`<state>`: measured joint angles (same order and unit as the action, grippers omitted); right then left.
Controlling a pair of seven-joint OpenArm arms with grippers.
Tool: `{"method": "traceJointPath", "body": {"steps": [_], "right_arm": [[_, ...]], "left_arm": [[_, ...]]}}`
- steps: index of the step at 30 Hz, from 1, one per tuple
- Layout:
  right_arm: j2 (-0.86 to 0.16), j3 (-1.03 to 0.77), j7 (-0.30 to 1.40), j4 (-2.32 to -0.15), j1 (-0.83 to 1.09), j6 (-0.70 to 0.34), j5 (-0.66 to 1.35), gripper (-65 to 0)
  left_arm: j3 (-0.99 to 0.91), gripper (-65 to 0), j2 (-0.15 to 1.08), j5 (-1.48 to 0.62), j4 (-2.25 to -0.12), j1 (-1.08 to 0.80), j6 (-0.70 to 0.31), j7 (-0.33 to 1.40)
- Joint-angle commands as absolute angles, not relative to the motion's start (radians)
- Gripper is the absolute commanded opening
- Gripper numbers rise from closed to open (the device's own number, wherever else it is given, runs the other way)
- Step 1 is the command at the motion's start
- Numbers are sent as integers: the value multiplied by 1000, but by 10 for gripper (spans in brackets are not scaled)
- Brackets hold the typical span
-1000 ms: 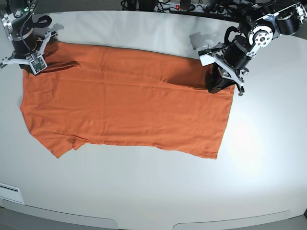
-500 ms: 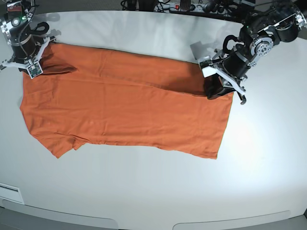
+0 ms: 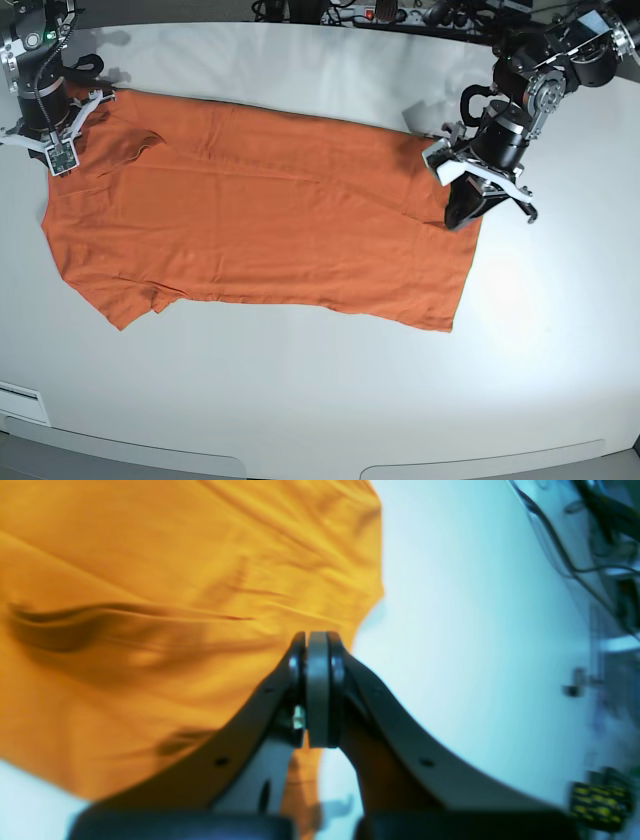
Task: Fold the T-shirt properly
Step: 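Adjust grips on the shirt's shoulder edge and pull it flat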
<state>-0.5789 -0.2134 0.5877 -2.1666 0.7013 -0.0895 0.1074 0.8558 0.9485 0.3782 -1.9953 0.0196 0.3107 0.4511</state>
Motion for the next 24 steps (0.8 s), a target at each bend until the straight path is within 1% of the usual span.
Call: {"method": "traceJointPath", "body": {"steps": [1, 4, 8, 14, 16, 19, 24], "right_arm": [[-587, -223, 588, -2180, 704, -110, 129, -650], [-564, -223, 599, -2155, 703, -198, 204, -650], [-557, -223, 619, -2093, 700, -230, 240, -650], [-557, -223, 627, -1919, 686, -294, 256, -650], [-557, -223, 675, -1875, 665, -319, 273, -650], [-557, -223, 729, -1865, 666, -334, 284, -650], [-557, -223, 731, -1885, 763, -355, 284, -650]], "left_arm": [[847, -650, 964, 363, -2009, 28, 279, 427], [847, -650, 958, 288, -2008, 32, 113, 410], [847, -650, 916, 199, -1987, 65, 18, 411], [847, -650, 828, 151, -1846, 67, -91, 416], [847, -650, 812, 131, -1831, 66, -139, 456], [847, -650, 818, 91, -1854, 52, -187, 518], [847, -650, 862, 88, -1974, -42, -191, 611]]}}
